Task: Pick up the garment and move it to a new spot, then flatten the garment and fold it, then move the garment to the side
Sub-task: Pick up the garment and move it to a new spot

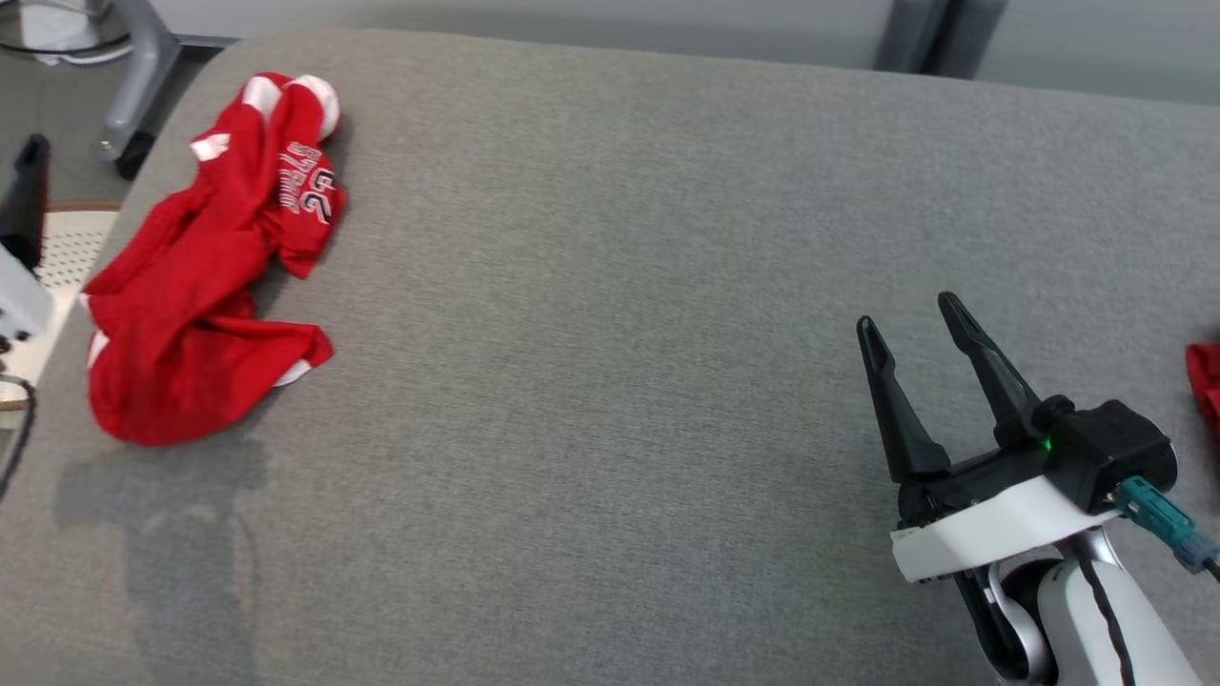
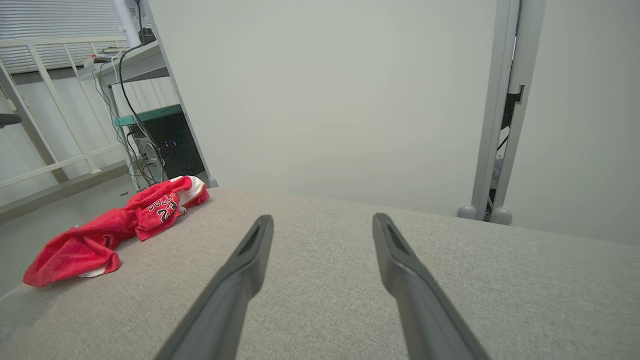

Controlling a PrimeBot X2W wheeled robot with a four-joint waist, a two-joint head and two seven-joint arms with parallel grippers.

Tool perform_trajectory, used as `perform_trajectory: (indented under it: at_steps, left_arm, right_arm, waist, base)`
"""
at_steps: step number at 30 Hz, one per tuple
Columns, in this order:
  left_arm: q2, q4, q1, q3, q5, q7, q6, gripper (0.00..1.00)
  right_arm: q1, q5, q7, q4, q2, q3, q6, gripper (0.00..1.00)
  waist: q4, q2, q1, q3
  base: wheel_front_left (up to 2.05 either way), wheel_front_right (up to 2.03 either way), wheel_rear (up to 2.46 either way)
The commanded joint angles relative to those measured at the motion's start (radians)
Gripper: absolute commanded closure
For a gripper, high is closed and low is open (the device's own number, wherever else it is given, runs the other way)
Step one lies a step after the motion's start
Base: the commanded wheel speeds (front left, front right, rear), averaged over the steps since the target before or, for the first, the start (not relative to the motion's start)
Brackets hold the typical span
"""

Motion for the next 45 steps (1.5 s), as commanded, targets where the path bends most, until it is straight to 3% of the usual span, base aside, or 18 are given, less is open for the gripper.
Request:
perform_trajectory:
  at_steps: [1, 10, 20, 21, 22, 23, 35, 45]
  left_arm:
    - [0.028, 0.043, -0.043, 0.014, -0.007, 0.016, -0.011, 0.0]
    - [0.12, 0.369, -0.181, 0.008, -0.026, 0.129, -0.071, 0.0]
    - [0.105, 0.565, -0.162, -0.049, -0.06, 0.282, -0.125, 0.0]
    - [0.104, 0.568, -0.164, -0.053, -0.06, 0.276, -0.128, 0.17]
    - [0.105, 0.566, -0.168, -0.055, -0.059, 0.265, -0.129, 0.68]
    - [0.106, 0.566, -0.173, -0.059, -0.056, 0.256, -0.13, 1.0]
    - [0.094, 0.499, -0.198, -0.153, -0.013, 0.144, -0.139, 1.0]
    - [0.1, 0.251, -0.163, -0.269, -0.062, 0.157, -0.137, 1.0]
  right_arm:
    - [-0.025, -0.008, -0.004, -0.008, 0.001, 0.006, 0.0, 0.0]
    - [-0.076, -0.022, -0.028, -0.011, 0.02, 0.022, 0.0, 0.0]
    - [-0.08, -0.025, -0.056, 0.013, 0.033, 0.016, 0.0, 0.0]
    - [-0.079, -0.025, -0.056, 0.015, 0.034, 0.015, 0.0, 0.0]
    - [-0.079, -0.026, -0.054, 0.017, 0.034, 0.014, 0.0, 0.0]
    - [-0.079, -0.026, -0.053, 0.018, 0.034, 0.014, 0.0, 0.0]
    - [-0.045, 0.002, -0.065, 0.05, 0.027, 0.015, 0.0, 0.0]
    - [0.041, 0.056, -0.081, 0.08, 0.012, -0.005, 0.0, 0.0]
  waist:
    - [-0.09, 0.0, 0.0, 0.087]
    - [-0.215, 0.0, 0.0, 0.212]
    - [-0.247, 0.0, 0.0, 0.21]
    - [-0.246, 0.0, 0.0, 0.205]
    - [-0.243, 0.0, 0.0, 0.2]
    - [-0.241, 0.0, 0.0, 0.194]
    - [-0.232, 0.0, 0.0, 0.046]
    - [-0.288, 0.0, 0.0, -0.156]
  base:
    - [0.0, 0.0, 0.0]
    - [0.0, 0.0, 0.0]
    - [0.0, 0.0, 0.0]
    - [0.0, 0.0, 0.0]
    - [0.0, 0.0, 0.0]
    - [0.0, 0.0, 0.0]
    - [0.0, 0.0, 0.0]
    - [0.0, 0.0, 0.0]
